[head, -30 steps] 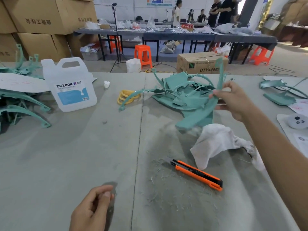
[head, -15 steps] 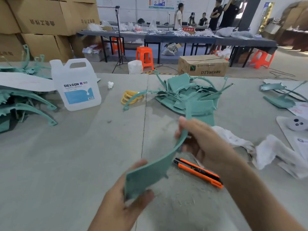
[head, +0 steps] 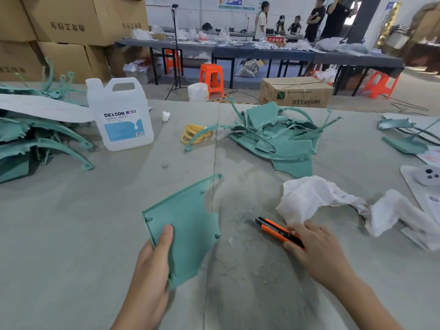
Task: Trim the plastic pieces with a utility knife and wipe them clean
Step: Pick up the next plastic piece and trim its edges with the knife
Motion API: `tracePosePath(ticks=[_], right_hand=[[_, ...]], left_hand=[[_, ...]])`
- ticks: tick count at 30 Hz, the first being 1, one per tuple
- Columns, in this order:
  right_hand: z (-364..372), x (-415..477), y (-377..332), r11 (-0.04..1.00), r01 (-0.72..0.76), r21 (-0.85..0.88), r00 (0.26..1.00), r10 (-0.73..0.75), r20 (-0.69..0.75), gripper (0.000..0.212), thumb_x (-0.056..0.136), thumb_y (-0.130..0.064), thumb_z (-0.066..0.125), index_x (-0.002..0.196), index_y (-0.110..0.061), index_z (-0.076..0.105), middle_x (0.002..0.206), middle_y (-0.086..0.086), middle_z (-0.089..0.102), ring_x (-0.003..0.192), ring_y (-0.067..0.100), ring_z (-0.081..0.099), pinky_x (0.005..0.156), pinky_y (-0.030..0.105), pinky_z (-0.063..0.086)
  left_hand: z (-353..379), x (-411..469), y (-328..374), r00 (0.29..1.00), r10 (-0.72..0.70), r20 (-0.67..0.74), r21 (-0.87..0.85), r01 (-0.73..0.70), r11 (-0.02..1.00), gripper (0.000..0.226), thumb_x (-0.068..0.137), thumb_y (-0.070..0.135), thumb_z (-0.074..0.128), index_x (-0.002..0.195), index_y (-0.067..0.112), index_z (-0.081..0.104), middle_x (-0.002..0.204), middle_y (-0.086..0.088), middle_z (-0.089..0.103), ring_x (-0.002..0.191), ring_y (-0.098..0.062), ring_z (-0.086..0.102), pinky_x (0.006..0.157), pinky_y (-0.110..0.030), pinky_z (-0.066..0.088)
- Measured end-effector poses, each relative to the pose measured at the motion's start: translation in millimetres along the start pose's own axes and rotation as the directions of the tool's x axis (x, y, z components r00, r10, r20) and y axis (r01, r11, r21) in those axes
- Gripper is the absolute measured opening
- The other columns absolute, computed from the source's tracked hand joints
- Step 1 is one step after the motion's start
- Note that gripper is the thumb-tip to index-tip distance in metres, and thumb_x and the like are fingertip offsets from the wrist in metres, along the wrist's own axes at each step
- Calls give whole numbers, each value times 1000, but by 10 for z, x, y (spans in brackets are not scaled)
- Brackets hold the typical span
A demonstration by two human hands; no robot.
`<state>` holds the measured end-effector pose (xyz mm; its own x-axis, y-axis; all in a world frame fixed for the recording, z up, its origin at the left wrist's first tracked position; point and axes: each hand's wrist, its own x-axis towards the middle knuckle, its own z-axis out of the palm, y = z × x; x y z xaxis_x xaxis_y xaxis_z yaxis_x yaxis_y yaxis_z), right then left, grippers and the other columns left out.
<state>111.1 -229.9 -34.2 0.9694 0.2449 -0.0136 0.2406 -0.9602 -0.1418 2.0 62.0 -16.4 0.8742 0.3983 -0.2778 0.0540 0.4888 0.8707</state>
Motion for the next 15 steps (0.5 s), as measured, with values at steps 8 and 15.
tracePosePath(ticks=[8, 15], right_hand=[[-97, -339, -204, 836, -29, 548, 996, 73, -59, 33, 91, -34, 72, 110, -44, 47, 95, -15, 66, 81, 11, 64, 72, 31, 47], [-48, -640, -518, 540, -63, 839, 998, 44, 46, 33, 95, -24, 67, 108, -54, 64, 84, -1, 70, 59, 17, 63, 52, 33, 53]], left_hand=[[-219, 112, -305, 997, 43, -65, 112, -35, 993, 17, 96, 15, 62, 103, 26, 73, 106, -6, 77, 93, -27, 75, 81, -40, 56], [-447, 210, -296, 977, 177, -119, 200, -151, 968, 66, 85, 12, 78, 127, 53, 48, 125, 3, 66, 109, -23, 69, 92, -49, 55]])
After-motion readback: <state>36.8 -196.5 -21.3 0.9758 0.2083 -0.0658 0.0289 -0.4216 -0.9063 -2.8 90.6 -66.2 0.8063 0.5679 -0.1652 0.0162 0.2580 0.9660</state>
